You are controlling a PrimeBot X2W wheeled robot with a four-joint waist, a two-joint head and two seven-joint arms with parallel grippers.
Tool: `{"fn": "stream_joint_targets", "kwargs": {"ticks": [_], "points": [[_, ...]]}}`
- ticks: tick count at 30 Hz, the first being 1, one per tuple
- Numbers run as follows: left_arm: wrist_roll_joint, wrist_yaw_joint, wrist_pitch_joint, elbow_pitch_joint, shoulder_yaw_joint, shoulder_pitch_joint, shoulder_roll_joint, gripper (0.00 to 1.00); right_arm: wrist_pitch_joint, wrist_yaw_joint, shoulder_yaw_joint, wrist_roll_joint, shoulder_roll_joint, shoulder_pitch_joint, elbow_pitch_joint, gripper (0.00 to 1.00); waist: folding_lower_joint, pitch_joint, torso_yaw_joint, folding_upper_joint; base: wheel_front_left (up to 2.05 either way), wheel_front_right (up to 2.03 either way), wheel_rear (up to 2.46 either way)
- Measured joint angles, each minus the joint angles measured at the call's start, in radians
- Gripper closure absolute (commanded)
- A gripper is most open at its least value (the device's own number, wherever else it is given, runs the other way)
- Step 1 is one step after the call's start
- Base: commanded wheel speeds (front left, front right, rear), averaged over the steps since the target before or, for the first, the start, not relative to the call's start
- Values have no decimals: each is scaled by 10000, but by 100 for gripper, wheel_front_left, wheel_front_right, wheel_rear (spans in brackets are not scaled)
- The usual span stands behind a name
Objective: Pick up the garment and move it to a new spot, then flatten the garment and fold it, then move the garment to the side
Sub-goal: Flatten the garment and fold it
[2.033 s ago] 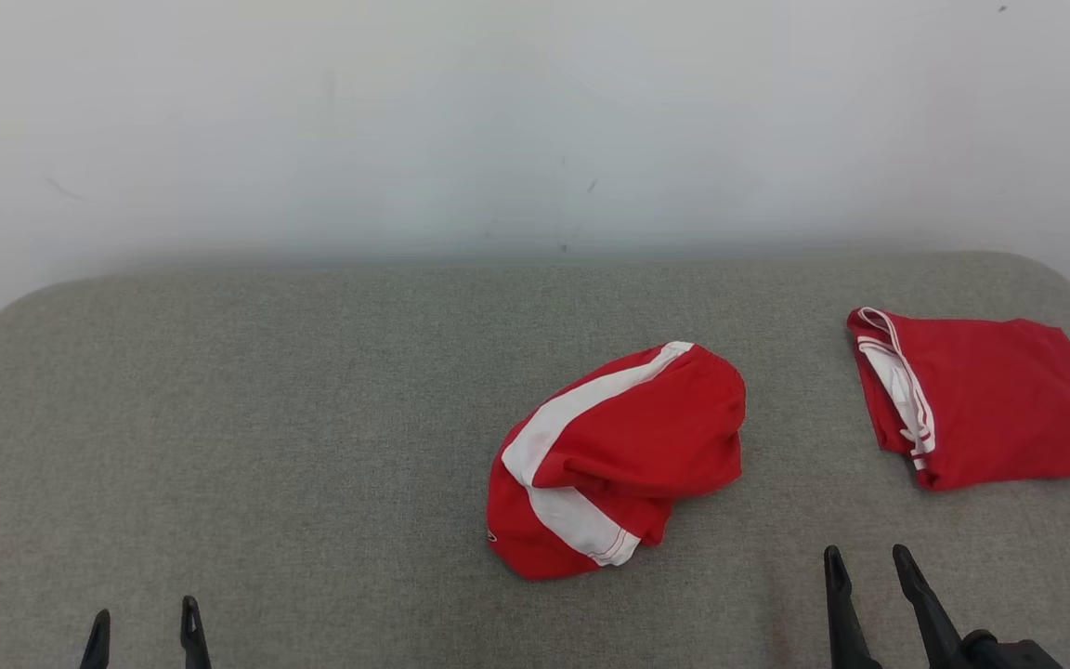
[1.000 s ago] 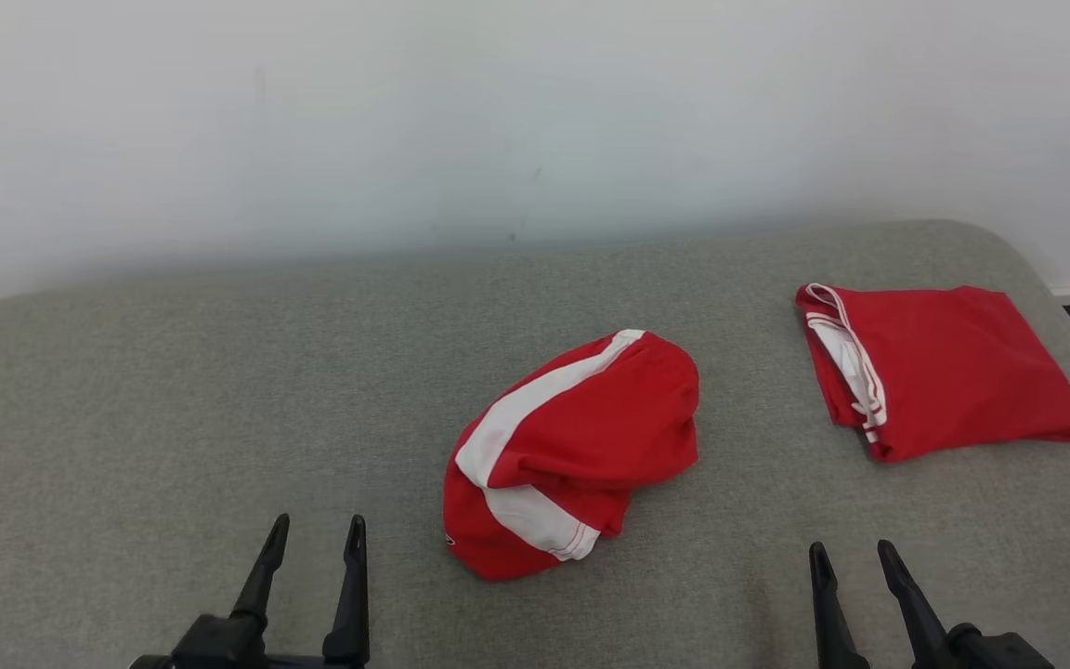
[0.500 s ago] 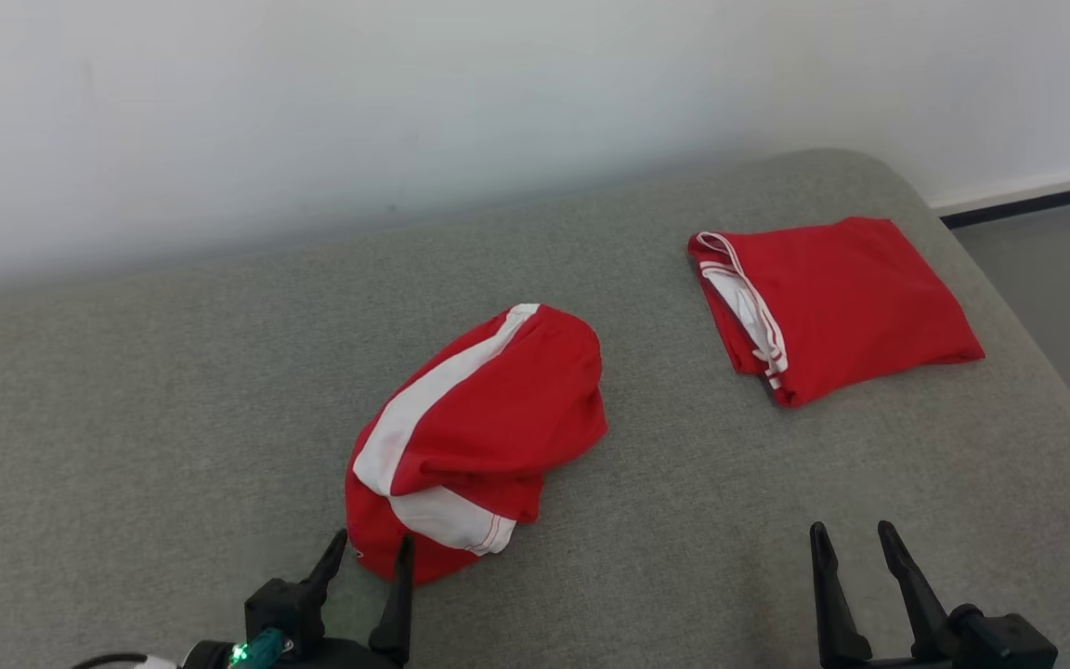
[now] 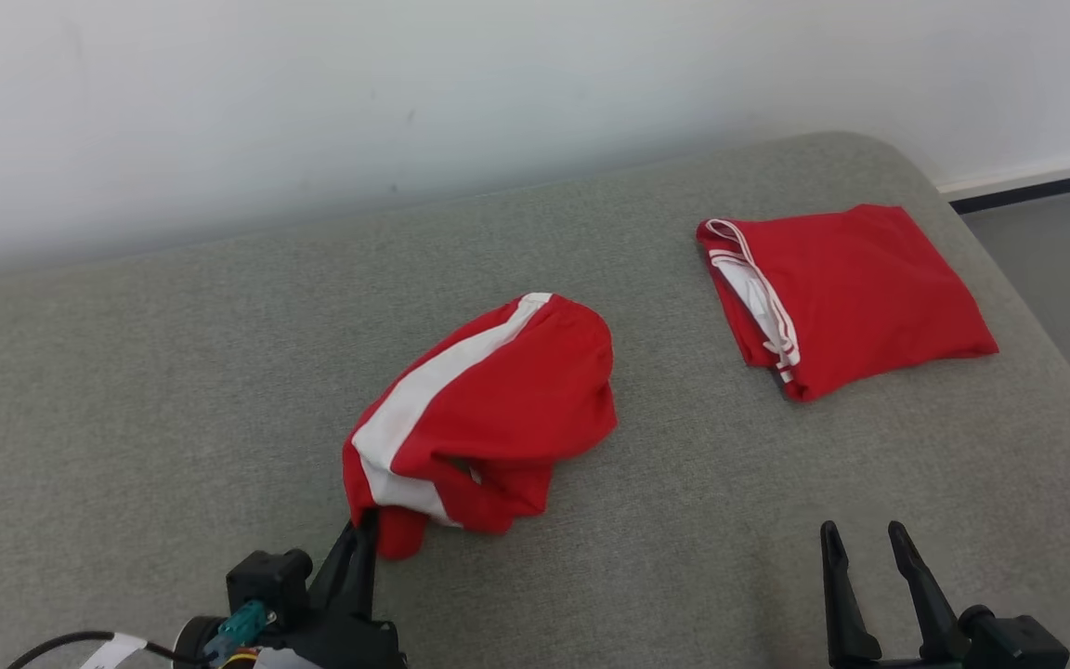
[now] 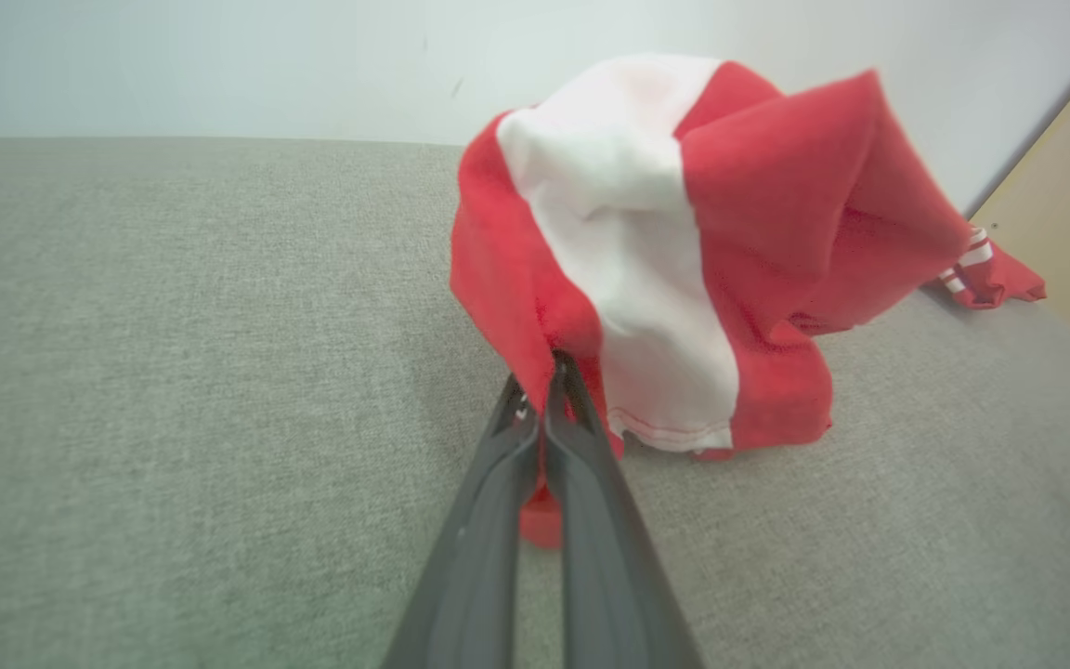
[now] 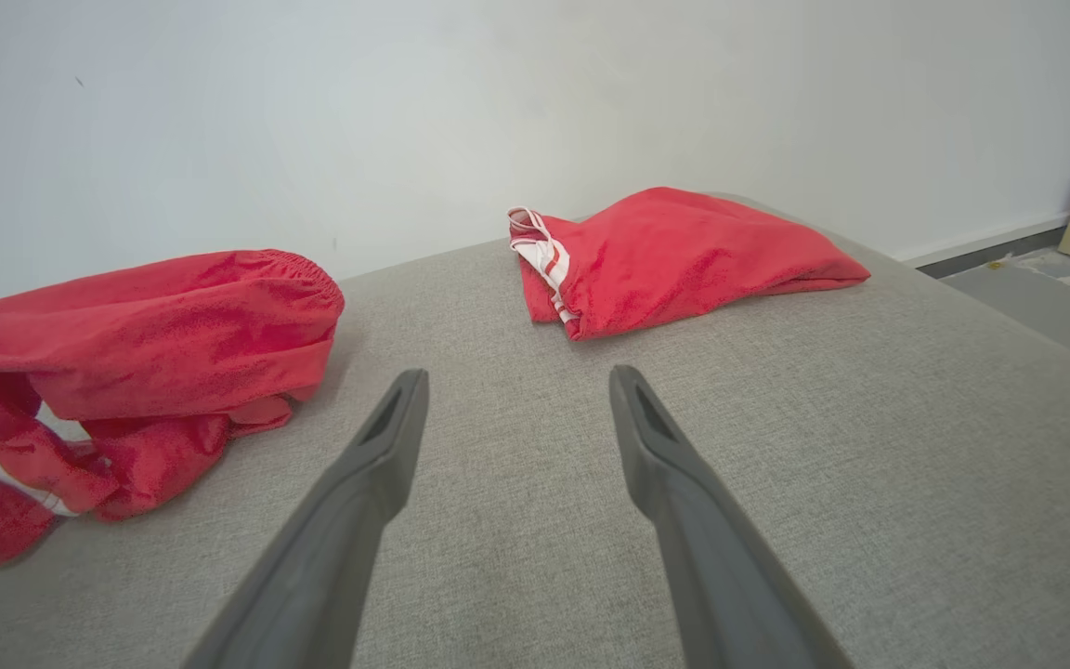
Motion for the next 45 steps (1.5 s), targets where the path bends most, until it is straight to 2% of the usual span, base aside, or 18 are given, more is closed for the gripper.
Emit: {"fn": "stream_joint_targets", "kwargs": {"ticks": [4,11,13,16,20,21,22,29,36,45], "points": [[-63,-23,0,-295,98,506,151,100,0,-2,-71,117,-4,118,25,0,-1,-84,403,0,0,0,0],[-339,-52,19,-838,102,1737,1250,100,-2,0,6,288,2,289,92,0,-2,-267,1210,0,0,0,0],[-399,15,328,-1448,188,2063,1565,100,0,0,-6,297,0,300,119,0,-3,-340,1543,-1,0,0,0],[-520,113,708,-1964,192,2373,1555,100,0,0,15,297,0,344,153,0,-2,-403,1844,0,0,0,0],[-571,249,888,-1944,90,2555,1475,100,0,0,58,284,2,351,219,0,-2,-492,2127,0,0,0,0],[-571,249,888,-1944,90,2555,1475,52,0,0,58,284,2,351,219,0,-2,-492,2127,0,0,0,0],[-548,301,830,-1894,63,2558,1436,0,0,0,71,282,0,356,226,0,-2,-529,2169,0,0,0,0],[-656,370,100,-1645,334,2578,1053,0,0,0,219,115,6,418,242,0,-3,-748,2455,0,0,0,0],[-278,619,2,-3193,1267,3342,512,0,0,0,407,81,4,275,213,0,-3,-902,2868,-1,0,0,0],[307,443,2,-3756,2138,3646,115,0,-2,-2,1304,-90,0,-682,1225,0,-3,-962,3246,-1,0,0,0]]}}
